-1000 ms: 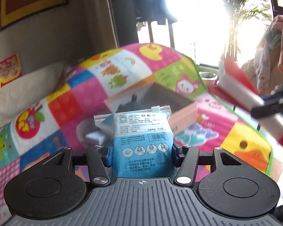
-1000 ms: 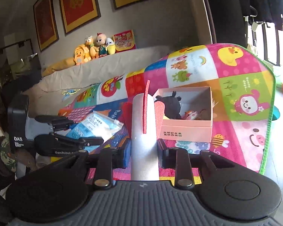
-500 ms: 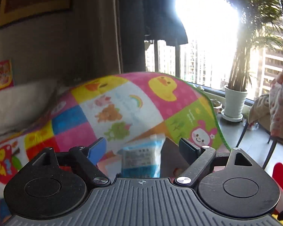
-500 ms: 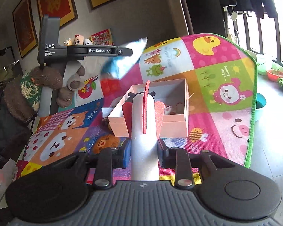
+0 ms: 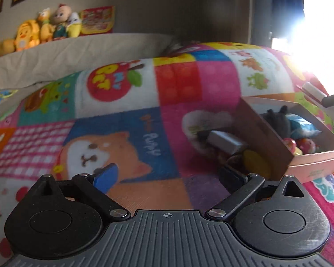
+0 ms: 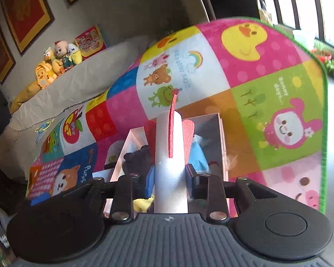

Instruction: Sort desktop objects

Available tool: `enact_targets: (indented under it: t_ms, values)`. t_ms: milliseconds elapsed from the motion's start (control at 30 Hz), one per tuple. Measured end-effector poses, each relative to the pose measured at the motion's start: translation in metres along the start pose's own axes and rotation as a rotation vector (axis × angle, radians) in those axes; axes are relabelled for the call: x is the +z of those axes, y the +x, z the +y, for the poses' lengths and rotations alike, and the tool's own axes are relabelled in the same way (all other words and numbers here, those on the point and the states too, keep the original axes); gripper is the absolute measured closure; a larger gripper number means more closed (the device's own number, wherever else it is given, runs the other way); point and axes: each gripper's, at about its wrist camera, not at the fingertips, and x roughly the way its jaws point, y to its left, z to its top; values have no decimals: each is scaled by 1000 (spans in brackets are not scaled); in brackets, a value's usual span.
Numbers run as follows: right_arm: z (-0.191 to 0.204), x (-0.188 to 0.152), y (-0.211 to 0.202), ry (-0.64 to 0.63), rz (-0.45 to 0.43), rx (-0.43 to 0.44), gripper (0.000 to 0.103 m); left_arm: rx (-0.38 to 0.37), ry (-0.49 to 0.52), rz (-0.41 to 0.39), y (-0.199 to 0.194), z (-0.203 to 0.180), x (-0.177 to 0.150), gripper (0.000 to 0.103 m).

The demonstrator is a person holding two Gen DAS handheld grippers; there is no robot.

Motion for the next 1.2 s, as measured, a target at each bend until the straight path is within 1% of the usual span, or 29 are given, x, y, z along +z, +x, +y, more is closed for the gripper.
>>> enact_targets:
  t_ms: [33, 67, 133, 200, 233, 300, 367, 400, 467, 567, 600, 667, 767, 800, 833, 867, 933, 1000, 1067, 1133, 1200]
  values:
    - [1, 5, 16, 36, 21, 5, 75, 11, -14, 5, -1, 8, -4, 3]
    - [3, 8, 32, 65, 22, -13, 75, 14, -22, 12, -1, 12, -8, 3]
    - [11, 12, 56, 41, 4, -69, 70, 5, -27, 18, 1, 17, -14, 3]
    - [21, 13, 66, -6, -29, -98, 69, -16, -39, 16, 0, 21, -19, 3]
    - [23, 14, 68, -15, -33, -87, 69, -33, -52, 10, -2, 23, -20, 3]
    - [23, 13, 68, -10, -39, -64, 69, -42, -61, -16, -7, 25, -22, 2]
    - [21, 14, 64, -5, -60, -59, 69, -56, -64, -20, -8, 24, -24, 2]
    - [20, 14, 61, -14, -76, -72, 69, -61, -63, -21, -8, 24, -24, 2]
    - [17, 14, 58, -42, -98, -126, 69, -69, -63, -21, -7, 24, -25, 2]
    - [7, 14, 59, -48, -80, -147, 69, -78, -77, -15, -7, 25, -25, 1]
    - [4, 13, 60, -43, -71, -138, 67, -78, -83, -13, -6, 26, -25, 1]
    - [2, 12, 59, -35, -66, -87, 63, -77, -99, -9, -6, 29, -25, 1]
    - [7, 11, 54, -34, -66, 47, 62, -72, -111, 1, -4, 30, -25, 1]
    - [11, 11, 52, -33, -64, 83, 62, -71, -111, 3, -4, 30, -25, 1]
    - [14, 11, 51, -35, -68, 94, 62, -69, -111, 3, -4, 30, -25, 1]
    - [19, 11, 49, -43, -80, 72, 62, -68, -110, 3, -4, 30, -25, 1]
    - [27, 11, 44, -74, -129, -2, 60, -66, -112, 4, -4, 30, -25, 1]
    - [36, 8, 38, -121, -180, -39, 60, -66, -116, 8, -3, 31, -25, 1]
    - [46, 4, 35, -168, -184, -26, 60, -64, -119, 13, -2, 31, -25, 1]
    - [60, -3, 37, -210, -154, 7, 59, -62, -121, 13, -2, 31, -26, 1]
    - [79, -13, 43, -269, -122, 22, 59, -58, -123, 10, -3, 31, -26, 1]
